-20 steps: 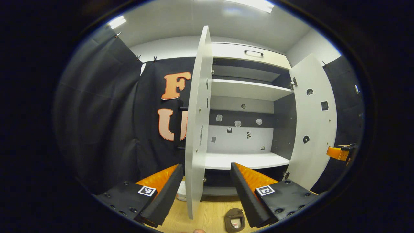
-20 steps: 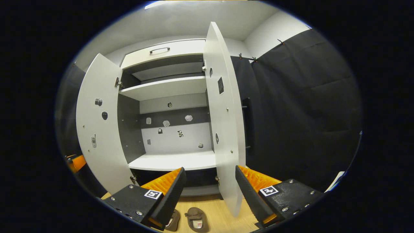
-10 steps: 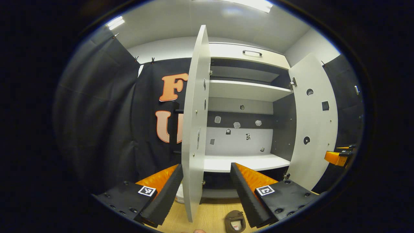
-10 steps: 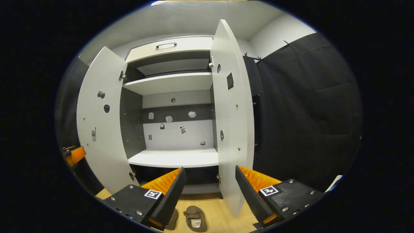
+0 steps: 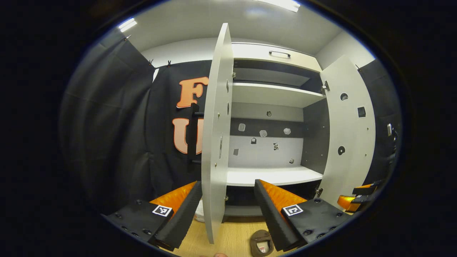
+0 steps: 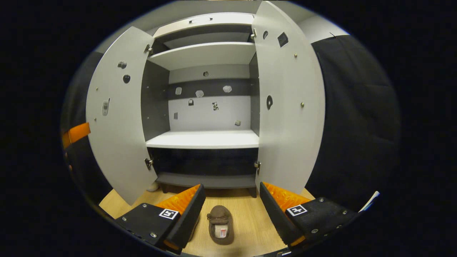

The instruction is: Grab one shoe with the right hand and put it into the shoe cabinet, grab the other shoe with the left hand and put it into the shoe cabinet; then close the right door with the right hand and the left door with the left hand.

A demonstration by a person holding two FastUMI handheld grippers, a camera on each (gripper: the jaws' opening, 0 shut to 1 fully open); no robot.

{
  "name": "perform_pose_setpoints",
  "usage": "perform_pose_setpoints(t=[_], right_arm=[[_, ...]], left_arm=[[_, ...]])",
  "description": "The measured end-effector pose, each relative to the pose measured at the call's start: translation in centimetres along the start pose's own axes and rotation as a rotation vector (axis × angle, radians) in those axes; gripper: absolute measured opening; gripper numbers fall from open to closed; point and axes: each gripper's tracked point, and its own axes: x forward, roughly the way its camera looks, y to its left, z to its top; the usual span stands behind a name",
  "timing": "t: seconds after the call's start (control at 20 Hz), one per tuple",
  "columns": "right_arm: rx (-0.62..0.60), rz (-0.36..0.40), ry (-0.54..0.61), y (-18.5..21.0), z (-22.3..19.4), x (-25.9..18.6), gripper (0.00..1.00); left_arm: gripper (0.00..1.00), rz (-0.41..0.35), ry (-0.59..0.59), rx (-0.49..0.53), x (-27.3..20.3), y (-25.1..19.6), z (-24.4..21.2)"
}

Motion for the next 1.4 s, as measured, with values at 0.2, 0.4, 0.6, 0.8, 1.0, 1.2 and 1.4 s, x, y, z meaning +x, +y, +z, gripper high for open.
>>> perform_pose_setpoints(t=[0.2,0.4,0.6,0.8,1.0,1.2,1.4], right_arm=[[-0.009,0.051,0.148,1.5,-7.6,2.9,0.95],[-0.042,0.025,0.283,0.6,-15.1,6.1,0.94],[-0.053,-0.014,0.391,-0.8,-21.0,8.6,0.81],[-0.023,-0.033,0.46,-1.4,-24.3,10.5,0.65],[0.012,-0.035,0.519,-1.1,-26.5,12.0,0.47],[0.055,-0.037,0.547,-0.4,-27.2,12.7,0.27],[0.102,-0.068,0.549,-0.3,-25.4,12.3,0.02]], left_arm=[[0.94,0.008,0.014,0.006,0.0,0.4,-0.5],[0.99,0.027,0.032,0.018,0.0,1.1,-1.1],[0.99,0.039,0.058,0.04,-0.4,1.6,-2.0],[0.96,0.039,0.08,0.025,-0.6,2.1,-3.0],[0.96,0.042,0.1,0.021,-0.7,2.4,-3.7],[0.96,0.048,0.111,0.02,-0.8,2.4,-4.1],[0.97,0.046,0.11,0.021,-0.7,2.4,-4.4]])
